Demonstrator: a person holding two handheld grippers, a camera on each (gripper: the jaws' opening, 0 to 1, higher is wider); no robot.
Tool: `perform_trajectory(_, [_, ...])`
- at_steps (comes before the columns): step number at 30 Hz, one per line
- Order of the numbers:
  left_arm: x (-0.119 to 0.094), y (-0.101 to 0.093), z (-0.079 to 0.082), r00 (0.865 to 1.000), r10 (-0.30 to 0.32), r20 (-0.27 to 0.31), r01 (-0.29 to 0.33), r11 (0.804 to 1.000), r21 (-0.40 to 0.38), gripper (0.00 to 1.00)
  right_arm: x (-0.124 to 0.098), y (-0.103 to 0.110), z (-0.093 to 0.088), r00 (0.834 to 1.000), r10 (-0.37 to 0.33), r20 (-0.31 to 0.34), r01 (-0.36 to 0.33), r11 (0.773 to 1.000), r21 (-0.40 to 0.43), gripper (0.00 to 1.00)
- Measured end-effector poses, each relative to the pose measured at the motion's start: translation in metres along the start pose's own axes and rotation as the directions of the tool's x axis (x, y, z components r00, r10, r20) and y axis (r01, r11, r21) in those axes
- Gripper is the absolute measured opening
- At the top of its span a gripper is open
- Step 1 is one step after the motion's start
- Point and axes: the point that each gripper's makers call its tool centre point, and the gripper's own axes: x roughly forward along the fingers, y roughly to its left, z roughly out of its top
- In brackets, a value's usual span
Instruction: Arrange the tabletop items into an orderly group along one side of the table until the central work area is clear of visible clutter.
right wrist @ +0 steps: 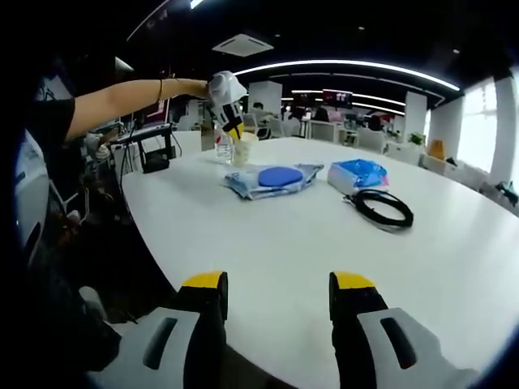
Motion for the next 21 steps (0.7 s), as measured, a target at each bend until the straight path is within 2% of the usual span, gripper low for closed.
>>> perform_trajectory(8, [-0.0019, 0.0006, -0.0004, 1.0, -0.001, 0.027, 0.002, 0.999, -0.041, 0.0, 0.0004, 0.0011, 0.0012, 1.0, 0.001, 0.003, -0.001, 1.0, -0.003, 0.48])
perform_trajectory(14, [-0.0049, -0.0006, 0.0076, 0.996, -0.003, 0.087, 0.009, 0.997, -0.077, 0.0, 0.0012, 0.0017, 0.0012, 1.0, 0.003, 0.002, -0.003, 1.0, -0.003, 0.48])
perform_trajectory(18, [-0.0036, -0.0039, 0.0042, 0.998, -0.007, 0.066, 0.011, 0.998, -0.069, 0.0, 0.0019, 0.0035, 0.0021, 1.0, 0.01, 0.002, -0.01, 1.0, -0.009, 0.47])
perform_trajectory(21, [-0.0056, -0.003, 0.004, 0.996, 0.0, 0.091, 0.008, 0.996, -0.093, 0.0, 0.0015, 0.0042, 0.0029, 1.0, 0.013, 0.006, -0.013, 1.0, -0.009, 0.47])
